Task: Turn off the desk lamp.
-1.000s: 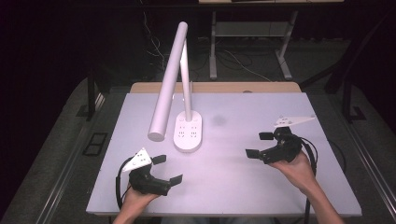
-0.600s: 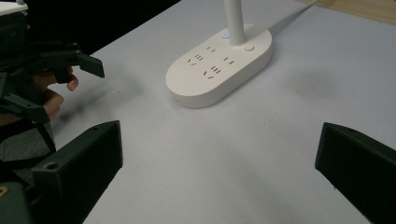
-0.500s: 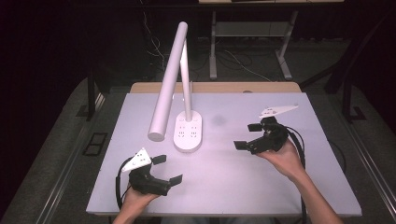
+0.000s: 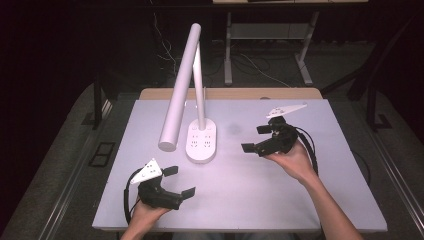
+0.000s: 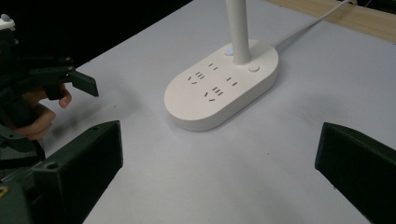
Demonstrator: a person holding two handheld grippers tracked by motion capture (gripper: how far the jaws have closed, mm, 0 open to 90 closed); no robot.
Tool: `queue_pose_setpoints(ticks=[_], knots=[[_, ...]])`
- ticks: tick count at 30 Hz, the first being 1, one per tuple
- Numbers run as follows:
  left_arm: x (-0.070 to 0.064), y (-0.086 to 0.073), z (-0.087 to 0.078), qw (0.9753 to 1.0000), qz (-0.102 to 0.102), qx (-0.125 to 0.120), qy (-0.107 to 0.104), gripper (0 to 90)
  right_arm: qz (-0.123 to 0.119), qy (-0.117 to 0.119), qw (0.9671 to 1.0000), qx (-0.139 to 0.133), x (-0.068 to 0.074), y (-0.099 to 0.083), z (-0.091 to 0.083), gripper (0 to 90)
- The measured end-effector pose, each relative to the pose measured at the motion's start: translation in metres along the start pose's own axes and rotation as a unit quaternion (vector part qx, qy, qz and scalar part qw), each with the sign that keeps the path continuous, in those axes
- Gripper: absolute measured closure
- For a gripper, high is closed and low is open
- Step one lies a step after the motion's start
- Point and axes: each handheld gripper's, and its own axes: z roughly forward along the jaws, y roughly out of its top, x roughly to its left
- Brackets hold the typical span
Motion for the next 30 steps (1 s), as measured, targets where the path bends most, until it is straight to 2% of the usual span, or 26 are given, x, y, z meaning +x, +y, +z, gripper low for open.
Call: queue_pose_setpoints(ticks=[12,13,14,17,23,30], knots=[[0.000,0.000,-0.001,1.0000,-0.002,-0.001,-0.001,0.0,0.006,0.005,0.9999,0.008,-0.005,0.019,0.023,1.0],[0.001,0.000,-0.001,1.0000,-0.002,-0.001,-0.001,0.0,0.007,0.008,0.9999,0.009,-0.006,0.020,0.025,5.2],[0.001,0.000,-0.001,1.0000,-0.002,-0.002,-0.001,0.0,0.004,0.017,0.9998,0.005,-0.007,0.021,0.026,6.6],[0.001,0.000,-0.001,1.0000,-0.003,-0.003,0.000,0.0,0.010,0.017,0.9998,-0.009,-0.009,0.023,0.031,6.6],[0.001,0.000,-0.002,1.0000,-0.005,-0.005,-0.001,0.0,0.024,0.021,0.9995,-0.004,-0.017,0.029,0.046,6.7],[0.001,0.000,-0.001,1.0000,-0.006,-0.006,-0.002,0.0,0.025,0.020,0.9995,-0.002,-0.023,0.041,0.060,7.1]])
